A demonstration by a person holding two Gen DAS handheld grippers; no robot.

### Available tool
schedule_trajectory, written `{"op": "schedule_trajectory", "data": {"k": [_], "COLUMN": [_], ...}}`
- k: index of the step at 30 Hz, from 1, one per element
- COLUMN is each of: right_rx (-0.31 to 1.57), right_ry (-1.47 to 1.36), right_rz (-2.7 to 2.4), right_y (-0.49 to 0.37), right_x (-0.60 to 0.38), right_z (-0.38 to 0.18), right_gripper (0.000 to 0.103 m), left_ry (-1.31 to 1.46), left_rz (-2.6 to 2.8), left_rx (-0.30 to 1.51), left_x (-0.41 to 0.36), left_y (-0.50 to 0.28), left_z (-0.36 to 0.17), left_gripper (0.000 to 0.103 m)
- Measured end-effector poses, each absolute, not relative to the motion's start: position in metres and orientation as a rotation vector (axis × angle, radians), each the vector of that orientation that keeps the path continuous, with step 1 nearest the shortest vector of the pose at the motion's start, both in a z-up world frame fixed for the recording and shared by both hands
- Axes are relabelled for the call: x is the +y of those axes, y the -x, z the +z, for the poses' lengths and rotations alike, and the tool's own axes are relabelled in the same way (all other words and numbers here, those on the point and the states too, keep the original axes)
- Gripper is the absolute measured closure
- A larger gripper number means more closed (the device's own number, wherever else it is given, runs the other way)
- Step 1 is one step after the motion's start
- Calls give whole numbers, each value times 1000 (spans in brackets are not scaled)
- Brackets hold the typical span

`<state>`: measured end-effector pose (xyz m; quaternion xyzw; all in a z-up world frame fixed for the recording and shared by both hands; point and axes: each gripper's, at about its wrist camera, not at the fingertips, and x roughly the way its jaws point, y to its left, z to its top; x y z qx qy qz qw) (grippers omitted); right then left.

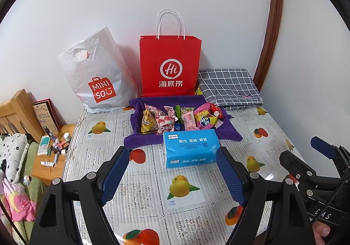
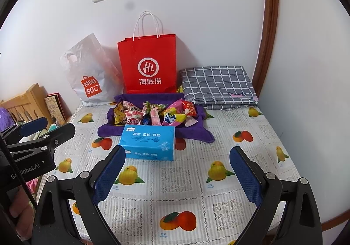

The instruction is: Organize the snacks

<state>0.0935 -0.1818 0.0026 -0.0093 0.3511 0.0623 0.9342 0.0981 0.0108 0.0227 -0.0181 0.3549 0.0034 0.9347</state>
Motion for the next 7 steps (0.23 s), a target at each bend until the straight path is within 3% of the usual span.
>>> {"op": "schedule_trajectory", "data": {"k": [7], "right_rx": [717], "right_ry": [19], "right_rz": [129], "right_y": [-93], "right_x": [-182], "right_z": [3], "right_gripper": [8], "left_ry": [37], "left_rz": [6], "left_rx": [725], "left_x": [12], "left_y": [-99], "left_z": [23], "left_gripper": [23]}}
